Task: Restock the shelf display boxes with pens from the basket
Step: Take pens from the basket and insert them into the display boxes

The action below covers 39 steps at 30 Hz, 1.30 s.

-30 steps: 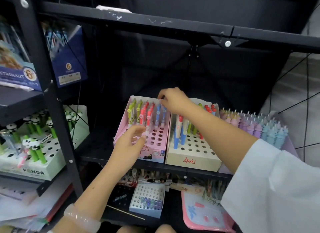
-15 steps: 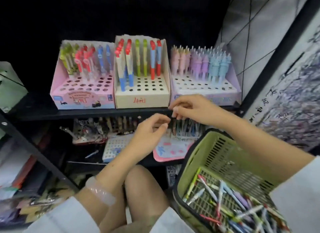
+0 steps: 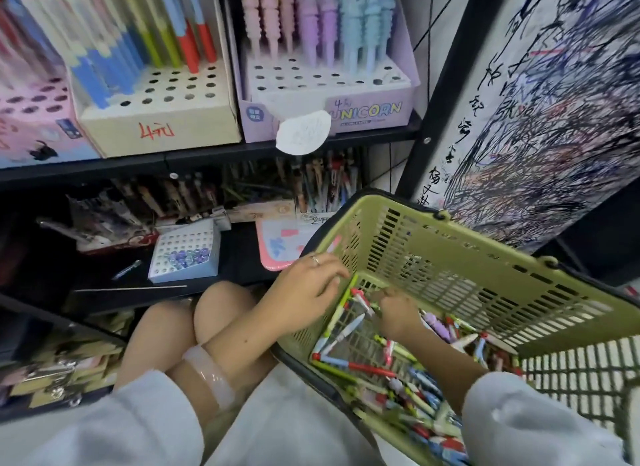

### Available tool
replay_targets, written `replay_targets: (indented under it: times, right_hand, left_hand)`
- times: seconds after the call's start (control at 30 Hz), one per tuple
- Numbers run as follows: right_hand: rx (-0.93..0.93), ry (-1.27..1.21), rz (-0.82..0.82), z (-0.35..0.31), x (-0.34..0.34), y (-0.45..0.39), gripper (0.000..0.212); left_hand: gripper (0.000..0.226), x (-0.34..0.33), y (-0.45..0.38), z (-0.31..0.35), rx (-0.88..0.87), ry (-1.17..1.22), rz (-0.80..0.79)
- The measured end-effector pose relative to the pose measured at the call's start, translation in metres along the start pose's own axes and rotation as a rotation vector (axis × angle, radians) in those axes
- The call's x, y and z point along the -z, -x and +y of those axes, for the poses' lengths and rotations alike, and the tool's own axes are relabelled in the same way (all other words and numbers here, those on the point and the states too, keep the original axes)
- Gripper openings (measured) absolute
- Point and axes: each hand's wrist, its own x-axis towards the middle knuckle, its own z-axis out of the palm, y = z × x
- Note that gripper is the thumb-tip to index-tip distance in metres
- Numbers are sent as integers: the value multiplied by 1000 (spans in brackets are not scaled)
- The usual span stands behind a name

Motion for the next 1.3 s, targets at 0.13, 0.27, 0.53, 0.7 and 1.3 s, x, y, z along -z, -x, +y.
replay_targets:
  times: [0.13,0.27,0.53,0.7,1.3]
  right_hand:
    - [-32,156,-29,-11,-20,-15,50]
    - [-114,-8,-66,-12,-27,-15,20]
    - [-81,-512,467,-37,12,-10,8]
    - [-562,-1249,-28,-61,-11,-13,26]
    - [-646,-1095,119,-79,-48,-26,33]
  left_hand:
    - [22,-2,-2,-1,-8,-1,7]
    - [20,-2,-3,0,16,47,24]
    - [19,-1,-2,5,39,117,57]
    - [19,0,-1,6,62,169,67]
    - [20,-2,-1,2,94,226,63]
